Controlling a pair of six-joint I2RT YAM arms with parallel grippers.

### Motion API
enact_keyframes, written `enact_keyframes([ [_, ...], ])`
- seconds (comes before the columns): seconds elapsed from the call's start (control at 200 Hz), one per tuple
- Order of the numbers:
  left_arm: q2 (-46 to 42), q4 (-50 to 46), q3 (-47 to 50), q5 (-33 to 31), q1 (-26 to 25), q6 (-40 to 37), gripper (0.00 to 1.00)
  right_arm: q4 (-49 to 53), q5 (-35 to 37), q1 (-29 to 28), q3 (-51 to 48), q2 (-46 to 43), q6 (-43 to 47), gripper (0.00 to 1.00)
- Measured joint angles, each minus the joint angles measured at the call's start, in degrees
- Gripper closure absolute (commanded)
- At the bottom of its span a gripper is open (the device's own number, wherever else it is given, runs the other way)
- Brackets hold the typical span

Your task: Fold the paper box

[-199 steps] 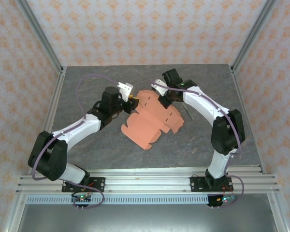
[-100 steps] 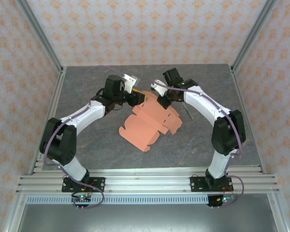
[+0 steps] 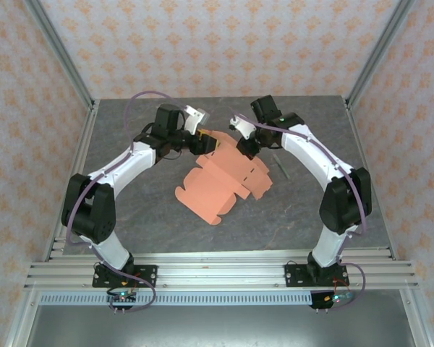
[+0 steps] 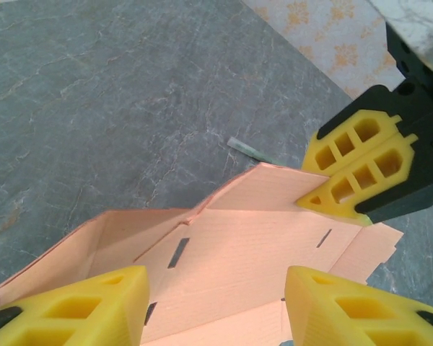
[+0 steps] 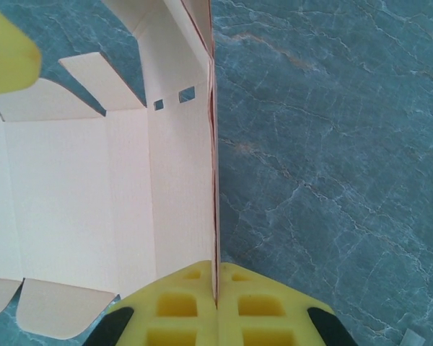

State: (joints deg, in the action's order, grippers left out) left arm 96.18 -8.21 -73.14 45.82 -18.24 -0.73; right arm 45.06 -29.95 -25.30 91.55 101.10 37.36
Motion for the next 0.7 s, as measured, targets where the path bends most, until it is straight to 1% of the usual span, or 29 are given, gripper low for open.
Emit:
enact_keyframes([
  [0.13, 1.49, -3.08, -2.75, -0.02, 0.22, -1.81, 0.42, 1.14, -1.64, 0.0, 0.46, -0.13, 0.31, 1.0],
  [0.295, 3.21, -4.72, -4.96, 0.07, 0.26, -3.13, 0.41, 2.56, -2.86, 0.0, 1.46, -0.13, 0.46, 1.0],
  [0.525, 3.5, -5.11, -5.73, 2.01, 0.24, -3.85, 0.5, 3.76, -2.97, 0.0, 2.91, -0.07, 0.15, 1.0],
  [0.701, 0.85, -2.4, -1.9, 2.38, 0.24, -3.69, 0.55, 4.2, -2.84, 0.0, 5.11, 1.25, -0.44, 1.0],
])
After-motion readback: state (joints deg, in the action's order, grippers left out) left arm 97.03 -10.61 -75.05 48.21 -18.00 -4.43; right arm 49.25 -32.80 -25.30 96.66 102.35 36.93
